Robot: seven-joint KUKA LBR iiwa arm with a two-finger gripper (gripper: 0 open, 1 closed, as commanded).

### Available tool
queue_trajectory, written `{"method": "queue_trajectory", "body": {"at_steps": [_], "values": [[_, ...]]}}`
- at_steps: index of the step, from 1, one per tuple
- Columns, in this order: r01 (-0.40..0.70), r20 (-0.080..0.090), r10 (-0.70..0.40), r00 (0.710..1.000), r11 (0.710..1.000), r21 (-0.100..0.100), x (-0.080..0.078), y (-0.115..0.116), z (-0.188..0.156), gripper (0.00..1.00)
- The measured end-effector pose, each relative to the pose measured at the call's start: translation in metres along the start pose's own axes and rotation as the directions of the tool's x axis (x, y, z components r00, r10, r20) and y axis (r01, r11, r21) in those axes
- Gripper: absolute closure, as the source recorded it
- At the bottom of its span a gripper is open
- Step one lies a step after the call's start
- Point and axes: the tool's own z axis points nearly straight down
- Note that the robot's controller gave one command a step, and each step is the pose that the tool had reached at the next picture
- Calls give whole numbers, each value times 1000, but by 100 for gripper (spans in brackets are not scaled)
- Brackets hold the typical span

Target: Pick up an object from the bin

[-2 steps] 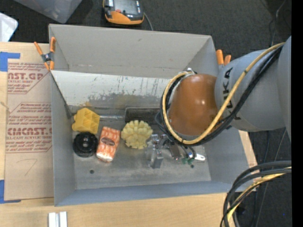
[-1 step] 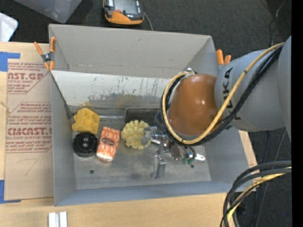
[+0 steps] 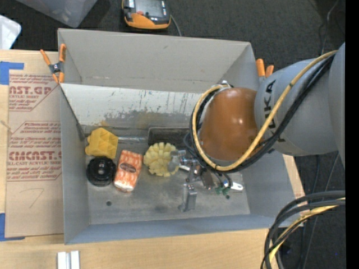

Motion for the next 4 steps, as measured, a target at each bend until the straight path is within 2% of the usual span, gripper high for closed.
{"method": "queue_trajectory", "body": {"at_steps": [1, 2, 3, 4], "values": [[22, 2, -22, 1000, 1000, 0, -17, -30, 4, 0], [48, 1, -48, 999, 999, -2, -30, -20, -18, 100], [49, 1, -49, 999, 999, -2, -30, -20, -18, 100], [43, 1, -43, 999, 999, -4, -37, -15, 6, 100]]}}
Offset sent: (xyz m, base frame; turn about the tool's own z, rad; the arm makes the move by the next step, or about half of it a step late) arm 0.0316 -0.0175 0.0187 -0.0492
